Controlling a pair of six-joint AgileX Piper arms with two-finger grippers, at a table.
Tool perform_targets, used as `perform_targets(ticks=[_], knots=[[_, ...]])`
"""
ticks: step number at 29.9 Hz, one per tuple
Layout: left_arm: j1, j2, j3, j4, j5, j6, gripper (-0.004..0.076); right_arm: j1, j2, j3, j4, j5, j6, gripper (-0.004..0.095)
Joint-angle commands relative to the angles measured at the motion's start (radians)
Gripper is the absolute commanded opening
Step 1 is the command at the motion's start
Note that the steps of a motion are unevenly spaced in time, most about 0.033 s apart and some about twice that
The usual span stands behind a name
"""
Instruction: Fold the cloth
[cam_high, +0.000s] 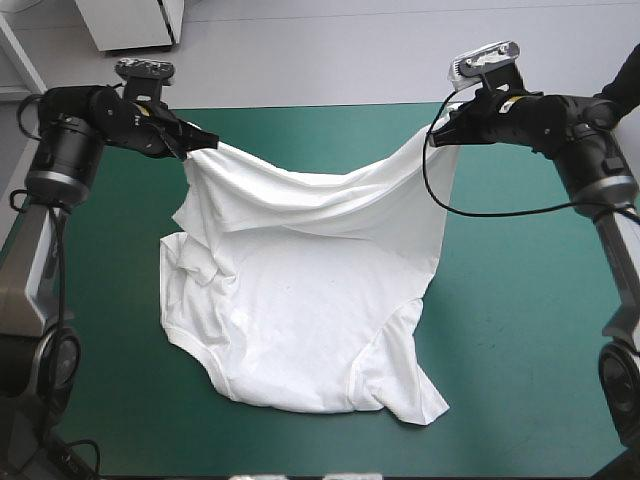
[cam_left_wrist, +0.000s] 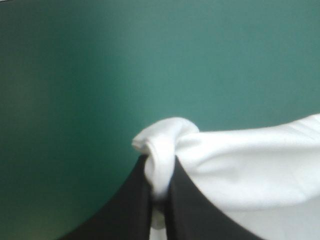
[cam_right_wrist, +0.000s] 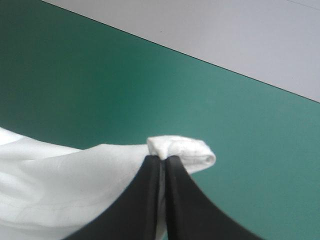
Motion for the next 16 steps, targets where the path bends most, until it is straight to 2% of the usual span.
perform_targets(ticks=[1, 7, 16], knots=[[-0.004, 0.034, -0.037, -0.055, -0.184, 0.019, -0.0009, -0.020, 0.052, -0.055, -0.002, -0.109, -0.016, -0.0013], [-0.004, 0.199, -0.136, -0.073, -0.271, 0.060, -0.0009, -0.044, 0.242, -0.189, 0.006, -0.113, -0.020, -0.0013], [-0.004, 0.400, -0.345, -0.075, -0.283, 0.072, -0.0009, -0.044, 0.382, -0.266, 0.034, -0.152, -0.069, -0.0013]])
